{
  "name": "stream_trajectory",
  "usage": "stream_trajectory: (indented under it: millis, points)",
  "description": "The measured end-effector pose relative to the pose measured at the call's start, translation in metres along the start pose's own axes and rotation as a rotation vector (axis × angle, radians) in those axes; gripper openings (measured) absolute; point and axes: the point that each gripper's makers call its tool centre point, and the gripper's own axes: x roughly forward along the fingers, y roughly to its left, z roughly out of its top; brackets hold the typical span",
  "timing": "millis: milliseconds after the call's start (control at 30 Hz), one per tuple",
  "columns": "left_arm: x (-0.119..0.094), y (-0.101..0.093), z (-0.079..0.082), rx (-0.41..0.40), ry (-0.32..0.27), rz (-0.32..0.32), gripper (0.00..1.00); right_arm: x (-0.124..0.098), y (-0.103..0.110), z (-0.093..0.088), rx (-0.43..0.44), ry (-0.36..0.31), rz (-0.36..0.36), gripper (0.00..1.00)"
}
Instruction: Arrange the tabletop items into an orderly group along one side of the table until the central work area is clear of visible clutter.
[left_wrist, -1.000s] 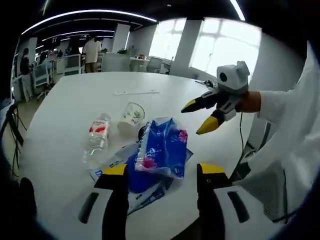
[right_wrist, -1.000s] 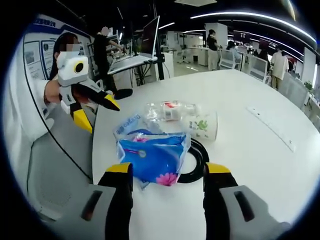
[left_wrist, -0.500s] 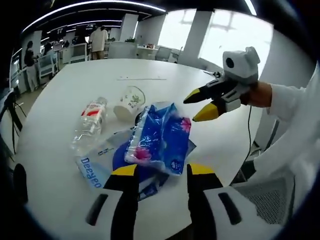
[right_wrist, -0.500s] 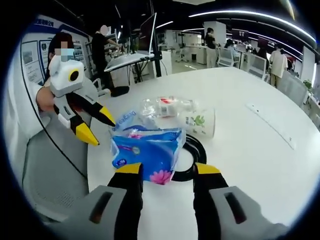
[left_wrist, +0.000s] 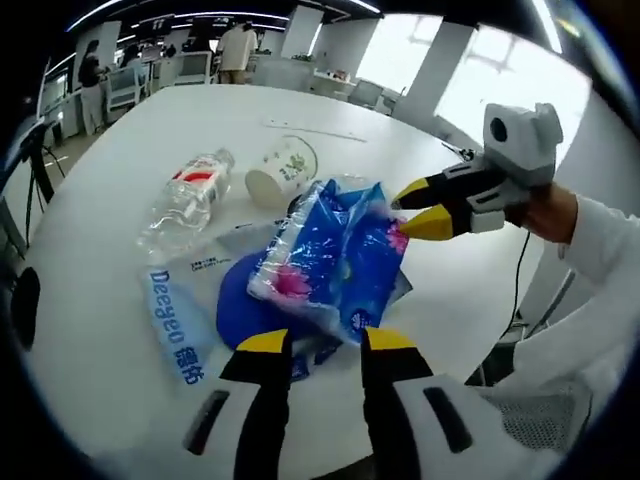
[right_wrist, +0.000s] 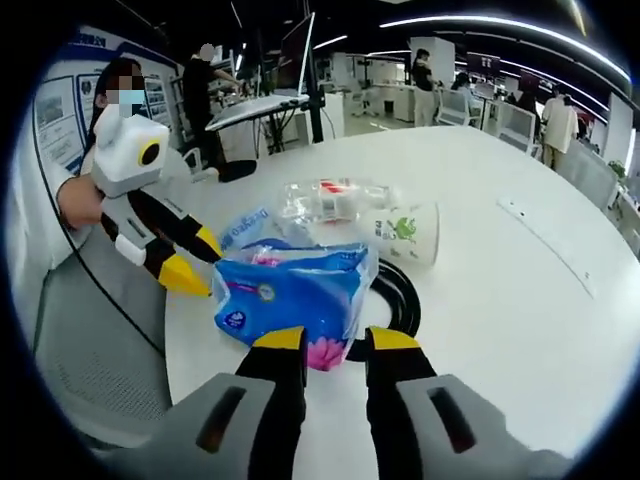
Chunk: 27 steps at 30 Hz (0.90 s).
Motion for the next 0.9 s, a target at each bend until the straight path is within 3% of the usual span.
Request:
stream_trajectory:
  millis: [167,300,400,567,733,900]
  points:
    - [0.004,-0.001,-0.003,-0.008,0.017,-0.004,0.15,-0.001,0.001,-0.001,-0.007,-0.003,0.002,0.01]
    - [0.009,-0.004,-0.006,-0.015,0.032,-0.013,0.1,-0.002,0.0,-0.002,0.006,-0.012,0.001,0.0]
    - [0.009,-0.003,-0.008,-0.011,0.048,-0.008,0.01,-0.004,0.0,-0.002,0.016,-0.016,-0.002,0.0]
    - [0.007,-0.003,-0.008,0.01,0.059,-0.012,0.01,-0.009,0.003,-0.001,0.023,-0.028,-0.002,0.0]
    - [0.002,-0.007,0.003,0.002,0.042,-0.031,0.0,-0.018,0.001,0.0,0.034,-0.039,-0.018,0.0]
    - [0.0,-0.012,0.023,0.068,0.015,-0.051,0.0,-0.033,-0.006,0.004,0.06,-0.069,-0.05,0.0]
